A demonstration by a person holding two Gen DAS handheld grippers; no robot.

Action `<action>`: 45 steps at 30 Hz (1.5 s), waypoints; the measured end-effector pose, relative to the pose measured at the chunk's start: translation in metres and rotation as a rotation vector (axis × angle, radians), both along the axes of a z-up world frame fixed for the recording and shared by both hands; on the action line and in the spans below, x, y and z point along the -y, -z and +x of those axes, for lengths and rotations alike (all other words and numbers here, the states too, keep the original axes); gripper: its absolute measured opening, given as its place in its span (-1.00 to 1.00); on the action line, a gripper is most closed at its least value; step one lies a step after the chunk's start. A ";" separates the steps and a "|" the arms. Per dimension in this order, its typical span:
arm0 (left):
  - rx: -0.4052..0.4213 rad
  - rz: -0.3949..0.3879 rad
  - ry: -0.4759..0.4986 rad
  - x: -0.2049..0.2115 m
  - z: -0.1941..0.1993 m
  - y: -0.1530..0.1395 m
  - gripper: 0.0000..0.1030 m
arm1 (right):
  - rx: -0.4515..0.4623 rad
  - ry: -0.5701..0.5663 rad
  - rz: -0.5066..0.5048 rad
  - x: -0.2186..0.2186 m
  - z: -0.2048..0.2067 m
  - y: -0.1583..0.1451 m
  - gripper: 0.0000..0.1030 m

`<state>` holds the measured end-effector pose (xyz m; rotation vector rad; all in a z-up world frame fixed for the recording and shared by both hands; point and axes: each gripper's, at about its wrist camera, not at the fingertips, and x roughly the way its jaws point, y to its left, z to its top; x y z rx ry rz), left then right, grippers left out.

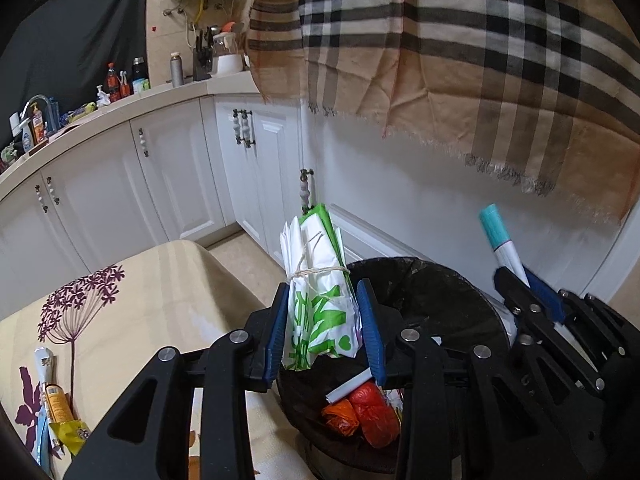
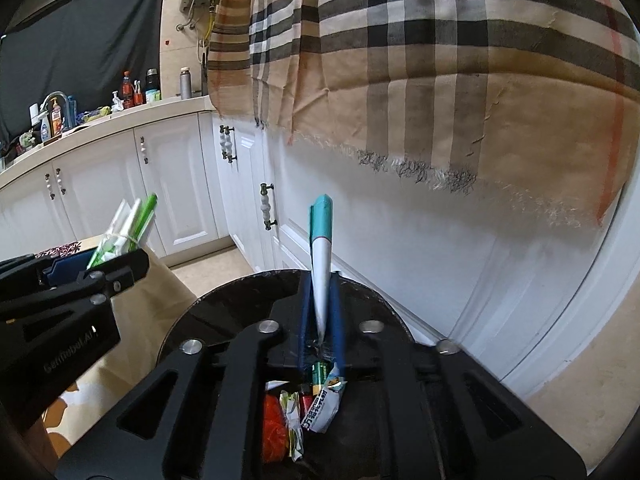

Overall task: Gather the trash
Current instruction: 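Carry the bags and marker over the bin and open both grippers, then move both tools back over the table toward the yellow wrapper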

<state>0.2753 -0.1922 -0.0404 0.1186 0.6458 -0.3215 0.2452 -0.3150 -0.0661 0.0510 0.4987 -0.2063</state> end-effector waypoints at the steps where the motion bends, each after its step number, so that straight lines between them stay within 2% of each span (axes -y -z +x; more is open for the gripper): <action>1: -0.006 0.008 -0.002 0.001 0.001 0.002 -0.17 | 0.003 0.009 0.001 0.001 0.001 0.001 -0.49; 3: -0.008 0.008 -0.016 0.000 0.002 0.003 -0.01 | 0.001 0.015 0.008 0.003 0.002 0.003 -0.49; 4: -0.013 0.000 -0.018 -0.002 0.003 0.003 0.02 | -0.001 0.018 0.012 0.003 0.002 0.004 -0.49; 17: 0.022 -0.006 -0.059 -0.026 -0.013 -0.015 0.12 | -0.002 0.002 0.010 -0.008 -0.011 -0.009 -0.42; 21: 0.039 -0.002 -0.084 -0.046 -0.028 -0.021 0.16 | 0.003 -0.025 0.024 -0.021 -0.021 -0.017 -0.25; 26: 0.065 0.019 -0.141 -0.081 -0.051 -0.025 0.23 | -0.003 -0.083 0.042 -0.046 -0.033 -0.024 -0.24; 34: 0.036 0.023 -0.273 -0.154 -0.081 -0.019 0.27 | -0.018 -0.201 0.046 -0.099 -0.048 -0.034 -0.23; 45: -0.016 0.072 -0.439 -0.236 -0.115 0.003 0.29 | -0.058 -0.379 0.020 -0.177 -0.061 -0.034 -0.22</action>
